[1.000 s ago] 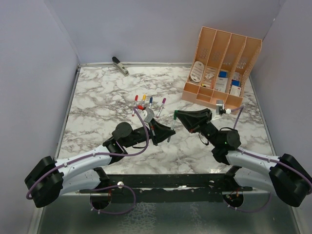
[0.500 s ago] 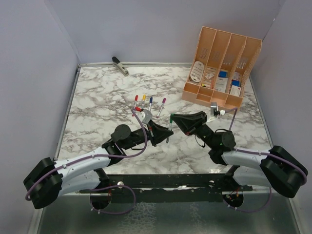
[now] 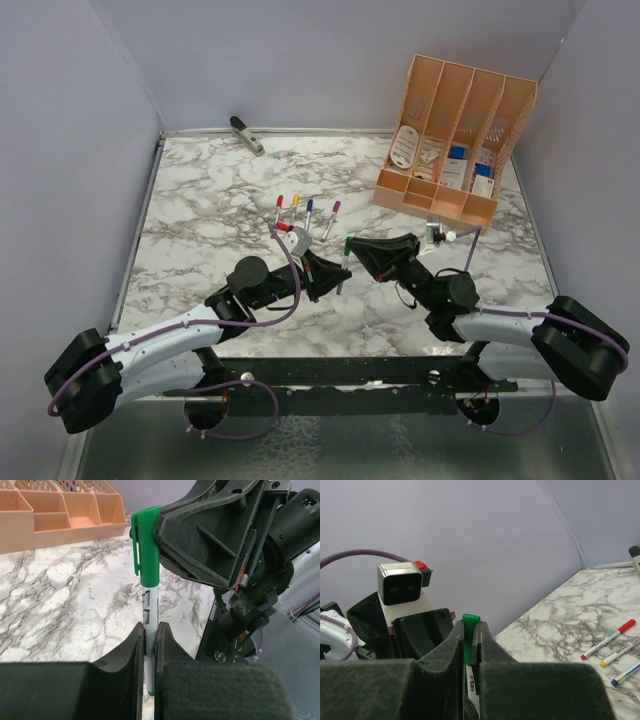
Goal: Insert the pens into the pen caps
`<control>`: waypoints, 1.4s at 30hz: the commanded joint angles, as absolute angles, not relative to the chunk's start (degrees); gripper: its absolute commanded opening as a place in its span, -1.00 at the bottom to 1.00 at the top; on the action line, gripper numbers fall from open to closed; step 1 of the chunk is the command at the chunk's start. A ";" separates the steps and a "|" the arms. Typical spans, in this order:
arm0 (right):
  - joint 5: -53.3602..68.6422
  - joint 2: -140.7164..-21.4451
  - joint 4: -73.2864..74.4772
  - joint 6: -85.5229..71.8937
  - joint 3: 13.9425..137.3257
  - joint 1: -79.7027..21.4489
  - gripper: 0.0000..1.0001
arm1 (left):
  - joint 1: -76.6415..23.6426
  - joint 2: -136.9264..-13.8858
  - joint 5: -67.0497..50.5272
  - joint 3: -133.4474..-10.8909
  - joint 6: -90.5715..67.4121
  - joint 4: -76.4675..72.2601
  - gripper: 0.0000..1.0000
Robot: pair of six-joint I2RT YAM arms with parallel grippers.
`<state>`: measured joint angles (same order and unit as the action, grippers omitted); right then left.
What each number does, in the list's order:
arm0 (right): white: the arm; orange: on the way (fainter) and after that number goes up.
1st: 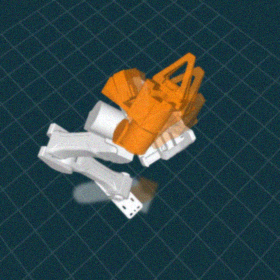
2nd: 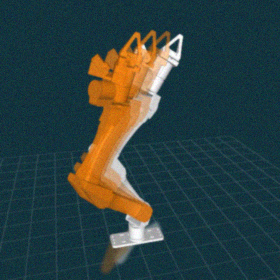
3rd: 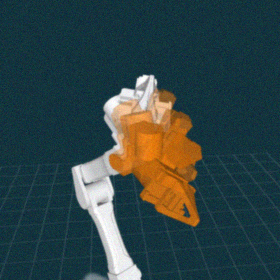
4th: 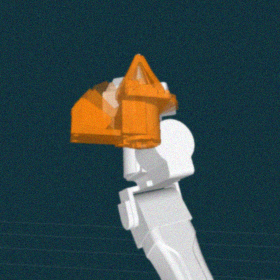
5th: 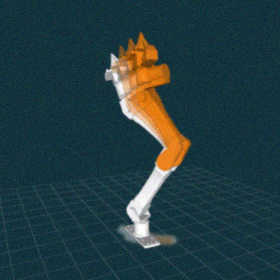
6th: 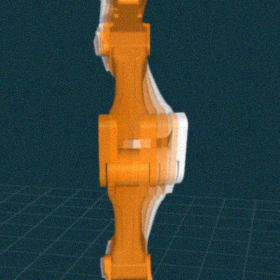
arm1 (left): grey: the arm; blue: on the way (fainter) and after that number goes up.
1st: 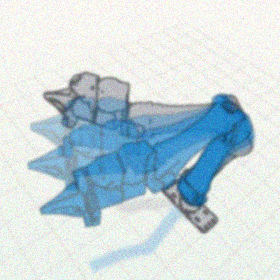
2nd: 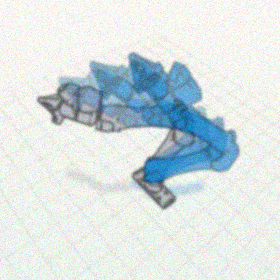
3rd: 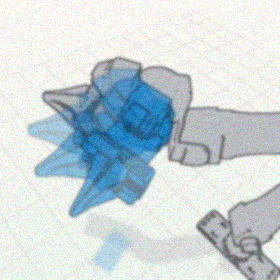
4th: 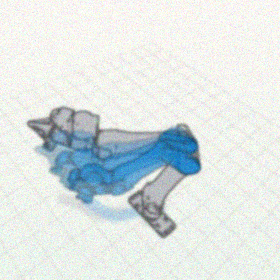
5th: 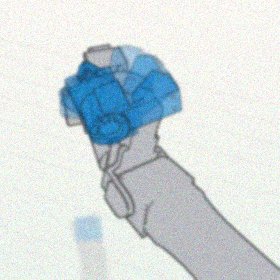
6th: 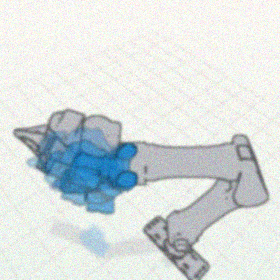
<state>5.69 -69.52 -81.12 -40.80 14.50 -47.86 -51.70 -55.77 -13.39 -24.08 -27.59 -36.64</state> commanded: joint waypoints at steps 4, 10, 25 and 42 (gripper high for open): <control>10.65 -74.73 -71.59 -39.59 10.60 -55.09 -0.98 | -48.23 -52.88 -6.95 -27.33 -26.46 -47.37 -1.00; 8.29 -75.95 -73.91 -40.35 10.13 -56.24 -0.98 | -46.17 -51.79 -7.38 -26.23 -27.90 -46.54 -1.00; -7.36 -57.17 -52.49 -21.18 24.72 -56.24 0.01 | -44.17 -58.04 -3.78 -25.17 -30.50 -30.01 -1.00; -20.59 -45.00 -36.45 -20.64 22.94 -56.25 0.01 | -24.41 -81.80 0.42 -45.81 -17.39 -2.25 -1.00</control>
<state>-16.73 -46.30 -40.64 -20.88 24.27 -56.07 -29.50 -77.14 -1.13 -40.01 -22.79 -11.99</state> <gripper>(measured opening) 0.508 0.072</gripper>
